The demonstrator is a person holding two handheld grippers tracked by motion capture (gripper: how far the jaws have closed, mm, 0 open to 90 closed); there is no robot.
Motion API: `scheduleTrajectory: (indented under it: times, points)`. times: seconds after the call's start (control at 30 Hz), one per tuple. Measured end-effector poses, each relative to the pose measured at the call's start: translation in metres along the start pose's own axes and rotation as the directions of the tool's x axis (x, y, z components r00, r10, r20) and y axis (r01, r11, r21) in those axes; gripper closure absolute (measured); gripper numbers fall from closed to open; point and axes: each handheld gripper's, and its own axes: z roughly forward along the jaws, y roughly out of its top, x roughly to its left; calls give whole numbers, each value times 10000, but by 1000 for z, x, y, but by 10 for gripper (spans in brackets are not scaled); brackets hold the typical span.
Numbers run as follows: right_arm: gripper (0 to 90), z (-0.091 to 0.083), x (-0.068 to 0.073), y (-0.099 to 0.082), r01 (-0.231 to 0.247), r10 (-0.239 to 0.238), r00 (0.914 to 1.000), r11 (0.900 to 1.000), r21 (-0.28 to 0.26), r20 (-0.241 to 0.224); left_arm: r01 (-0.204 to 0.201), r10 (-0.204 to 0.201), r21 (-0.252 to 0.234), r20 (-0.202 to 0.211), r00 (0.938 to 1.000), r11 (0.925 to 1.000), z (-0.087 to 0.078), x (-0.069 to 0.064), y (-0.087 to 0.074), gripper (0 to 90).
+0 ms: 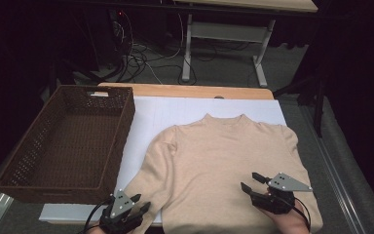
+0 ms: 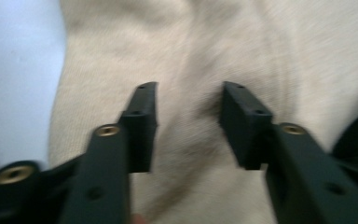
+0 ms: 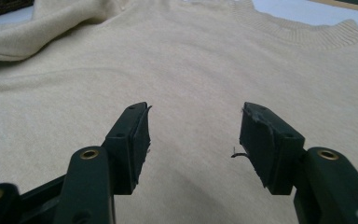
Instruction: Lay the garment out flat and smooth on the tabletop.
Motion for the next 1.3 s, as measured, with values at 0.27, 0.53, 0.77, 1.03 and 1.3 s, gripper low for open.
scheduleTrajectory:
  times: [0.27,0.53,0.77,1.03,1.3]
  points:
    - [434,-7,1,-11,-89,85,9998,9997,223,169,-257,257,-287,-23,9997,9993,-1,2,-3,801]
    - [435,-6,1,-9,9,-11,9999,9998,192,101,-32,30,-387,-57,10000,9992,-18,5,-12,813]
    - [435,6,5,-3,222,-218,9995,9995,211,-208,893,-906,-623,-187,9957,9941,-34,19,-25,806]
    - [477,18,10,2,476,-462,9976,9985,273,-511,500,-483,-1154,175,9987,9921,-28,-5,-13,533]
    - [543,20,16,5,755,-738,9953,9968,250,-634,-913,918,-455,103,9957,9948,9,-29,25,380]
